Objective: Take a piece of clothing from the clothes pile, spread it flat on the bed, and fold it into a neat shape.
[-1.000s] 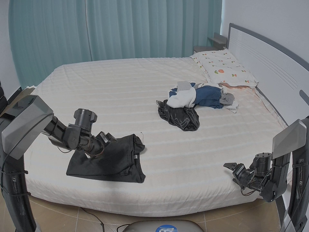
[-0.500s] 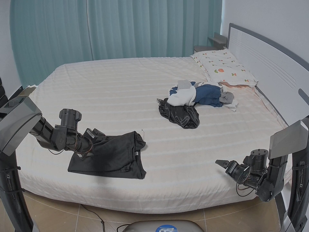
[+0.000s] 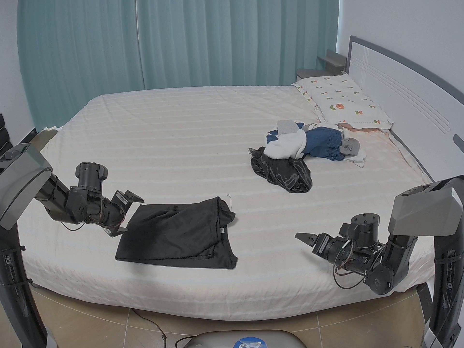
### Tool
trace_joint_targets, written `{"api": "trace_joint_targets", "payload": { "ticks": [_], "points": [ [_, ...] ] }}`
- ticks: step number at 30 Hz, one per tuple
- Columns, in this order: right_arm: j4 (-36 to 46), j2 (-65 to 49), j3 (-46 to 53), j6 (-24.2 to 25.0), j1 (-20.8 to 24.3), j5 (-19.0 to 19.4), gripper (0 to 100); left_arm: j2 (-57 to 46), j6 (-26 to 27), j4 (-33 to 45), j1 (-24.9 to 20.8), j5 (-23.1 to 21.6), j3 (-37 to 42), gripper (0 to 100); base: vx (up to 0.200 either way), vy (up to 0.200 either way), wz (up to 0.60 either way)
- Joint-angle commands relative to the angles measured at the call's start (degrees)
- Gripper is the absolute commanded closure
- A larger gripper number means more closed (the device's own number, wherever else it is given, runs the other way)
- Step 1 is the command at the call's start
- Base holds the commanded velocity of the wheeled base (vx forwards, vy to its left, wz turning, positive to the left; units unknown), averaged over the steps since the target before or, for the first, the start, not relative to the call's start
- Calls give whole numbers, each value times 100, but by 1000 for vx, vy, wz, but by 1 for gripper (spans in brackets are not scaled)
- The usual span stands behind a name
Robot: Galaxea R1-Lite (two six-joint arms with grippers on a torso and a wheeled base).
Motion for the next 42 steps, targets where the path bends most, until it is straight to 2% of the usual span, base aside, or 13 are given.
{"api": "trace_joint_targets", "payload": {
  "ticks": [1, 25, 34, 42],
  "points": [
    [324, -39, -514, -4, 100, -3, 0, 1, -1, 1, 92, -26, 7, 0, 0, 200, 0],
    [412, -21, -857, 5, 65, -3, 0, 63, -1, 1, 171, -35, -2, 0, 0, 200, 0],
    [421, -21, -901, 5, 56, -3, 0, 81, -1, 1, 180, -52, 16, 0, 0, 0, 0],
    [465, 32, -1042, -12, 48, -3, 0, 177, -1, 18, 180, -123, 16, 0, 150, 0, 0]
  ]
}}
